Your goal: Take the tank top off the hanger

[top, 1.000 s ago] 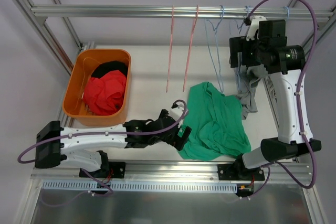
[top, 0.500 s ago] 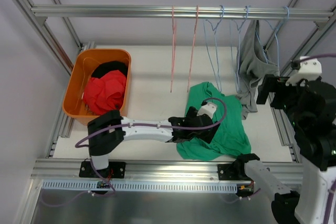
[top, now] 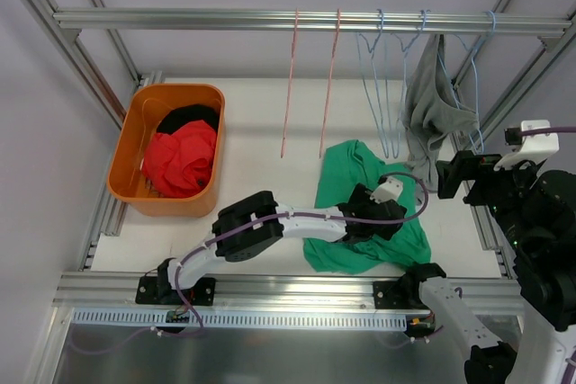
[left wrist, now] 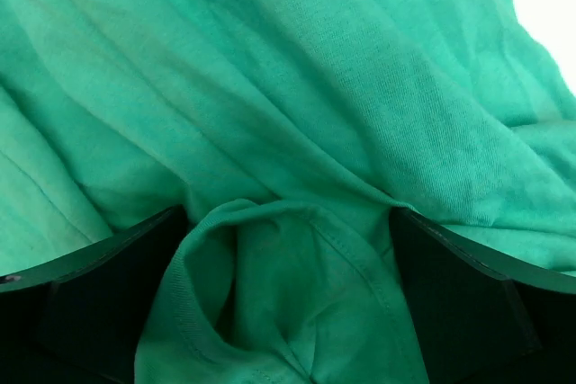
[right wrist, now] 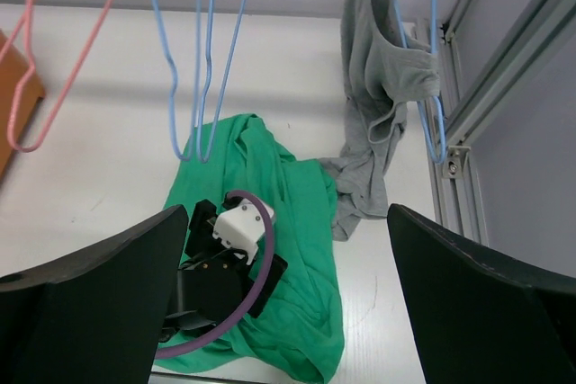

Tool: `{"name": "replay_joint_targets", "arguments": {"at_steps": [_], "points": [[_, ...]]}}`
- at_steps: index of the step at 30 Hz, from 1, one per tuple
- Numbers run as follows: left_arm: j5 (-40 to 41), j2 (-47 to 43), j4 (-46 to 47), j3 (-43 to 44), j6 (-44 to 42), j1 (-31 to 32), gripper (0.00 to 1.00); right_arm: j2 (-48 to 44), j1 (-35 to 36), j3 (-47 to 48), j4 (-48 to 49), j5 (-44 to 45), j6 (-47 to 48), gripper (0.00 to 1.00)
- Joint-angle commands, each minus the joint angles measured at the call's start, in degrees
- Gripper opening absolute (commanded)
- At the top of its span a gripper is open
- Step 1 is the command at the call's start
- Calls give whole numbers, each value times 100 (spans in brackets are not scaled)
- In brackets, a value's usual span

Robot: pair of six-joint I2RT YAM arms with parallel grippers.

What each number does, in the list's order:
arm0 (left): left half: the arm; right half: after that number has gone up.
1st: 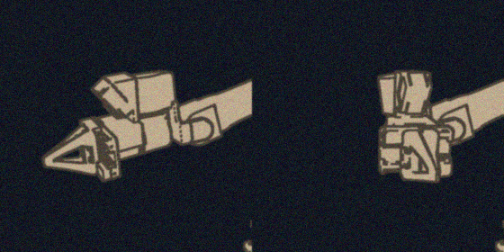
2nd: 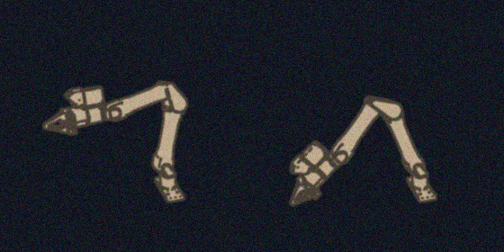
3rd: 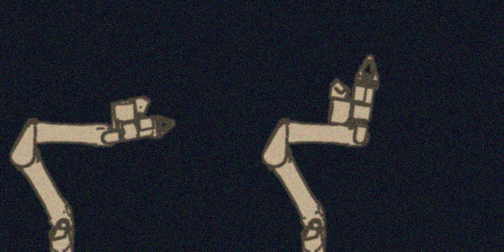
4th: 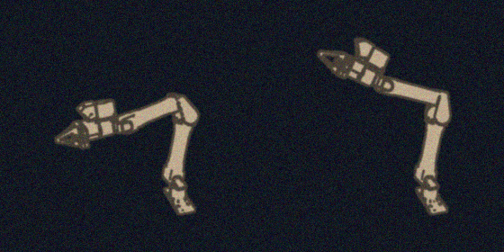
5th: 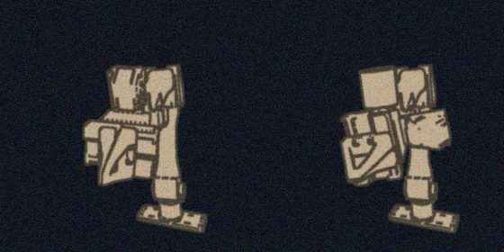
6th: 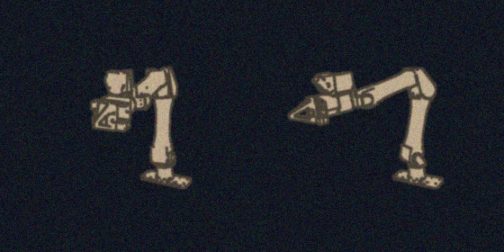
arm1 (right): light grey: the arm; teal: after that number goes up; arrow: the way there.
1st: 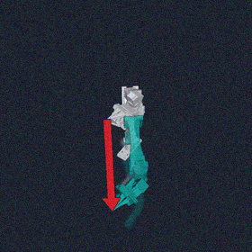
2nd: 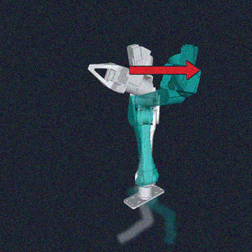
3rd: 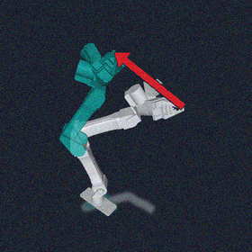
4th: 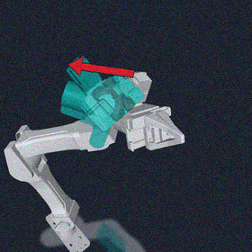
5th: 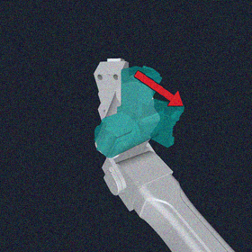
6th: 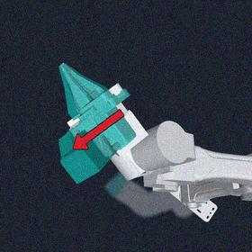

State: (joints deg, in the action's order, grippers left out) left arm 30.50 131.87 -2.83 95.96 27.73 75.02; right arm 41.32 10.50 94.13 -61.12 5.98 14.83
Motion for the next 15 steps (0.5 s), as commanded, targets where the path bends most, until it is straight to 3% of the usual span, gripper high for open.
{"name": "replay_joint_targets", "arguments": {"at_steps": [1,2,3,4,6,7,11,15], "points": [[343,207,-692,81,233,21,98,-212,-31,62,312,-422,11,99],[325,120,-710,-67,407,21,92,-256,-31,62,355,-422,11,99],[290,41,-728,-443,531,21,58,-334,-31,53,364,-396,2,100],[281,-29,-736,-656,654,21,34,-379,-31,44,390,-378,2,100],[316,-398,-754,-1367,1049,21,5,-510,-31,-8,504,-343,-15,99],[386,-565,-771,-1605,1172,21,0,-546,-31,-34,548,-343,-33,99],[921,-1994,-868,-3254,1910,30,0,-581,-31,-166,733,-404,-103,100],[1616,-3236,-1543,-4162,2544,-23,0,-537,-31,-333,909,-536,-200,99]]}}
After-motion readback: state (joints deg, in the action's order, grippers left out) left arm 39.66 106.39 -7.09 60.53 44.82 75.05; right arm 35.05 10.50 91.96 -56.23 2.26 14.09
